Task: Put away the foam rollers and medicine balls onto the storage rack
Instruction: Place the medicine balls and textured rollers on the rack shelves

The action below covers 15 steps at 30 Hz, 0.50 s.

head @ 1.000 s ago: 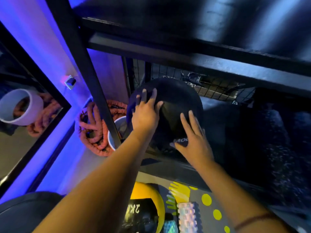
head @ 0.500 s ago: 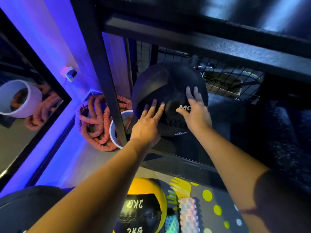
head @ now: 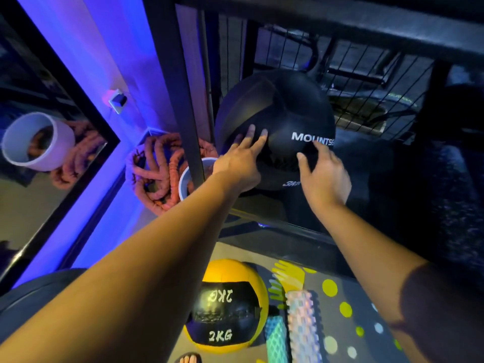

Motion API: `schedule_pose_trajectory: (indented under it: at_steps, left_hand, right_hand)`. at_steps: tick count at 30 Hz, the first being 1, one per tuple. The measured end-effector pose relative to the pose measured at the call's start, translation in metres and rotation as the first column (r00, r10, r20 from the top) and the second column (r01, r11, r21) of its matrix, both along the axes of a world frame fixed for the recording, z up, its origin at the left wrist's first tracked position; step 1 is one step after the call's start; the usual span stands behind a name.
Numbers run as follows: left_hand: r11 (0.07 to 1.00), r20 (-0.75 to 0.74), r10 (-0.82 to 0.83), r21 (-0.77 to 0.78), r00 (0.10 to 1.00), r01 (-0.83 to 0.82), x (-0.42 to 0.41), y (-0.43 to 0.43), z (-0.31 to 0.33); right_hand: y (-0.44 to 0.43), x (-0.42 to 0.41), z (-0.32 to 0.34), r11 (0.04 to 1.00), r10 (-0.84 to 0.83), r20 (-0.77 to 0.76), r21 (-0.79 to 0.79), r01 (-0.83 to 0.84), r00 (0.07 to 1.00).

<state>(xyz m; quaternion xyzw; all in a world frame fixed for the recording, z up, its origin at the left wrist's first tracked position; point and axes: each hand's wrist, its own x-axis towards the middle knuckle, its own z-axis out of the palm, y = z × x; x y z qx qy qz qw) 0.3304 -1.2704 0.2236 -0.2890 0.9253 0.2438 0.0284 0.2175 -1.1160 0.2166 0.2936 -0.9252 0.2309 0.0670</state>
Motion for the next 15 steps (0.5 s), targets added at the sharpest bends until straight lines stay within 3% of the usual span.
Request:
schedule_pose_trajectory:
  at_steps: [3,5,7,9,12,15]
  left_hand:
    - [1.000,-0.071,0.010,0.026,0.997,-0.008,0.007,0.005,-0.007]
    - [0.999,-0.219,0.037,-0.025,0.975,-0.043,0.019,0.014,-0.016]
    - [0.991,-0.408,0.109,-0.022,0.906,-0.129,0.039,0.023,-0.031]
    - [0.972,-0.499,0.228,0.064,0.836,-0.227,0.069,0.038,-0.055]
    - [0.904,-0.479,0.426,0.196,0.768,-0.380,0.122,0.065,-0.098]
    - [0.801,-0.347,0.596,0.321,0.724,-0.505,0.176,0.092,-0.146]
  right_hand:
    - [0.001,0.021,-0.019,0.998,0.049,0.164,-0.055,-0.040,0.985]
    - [0.000,0.026,-0.036,0.995,0.084,0.221,-0.079,-0.068,0.972]
    - [-0.002,0.028,-0.045,0.991,0.104,0.234,-0.104,-0.082,0.966]
    - [0.005,0.036,-0.055,0.986,0.103,0.204,-0.148,-0.074,0.973]
    - [0.023,0.063,-0.078,0.978,0.074,0.141,-0.203,-0.044,0.987]
    - [0.049,0.110,-0.124,0.972,0.081,0.207,-0.232,-0.032,0.975]
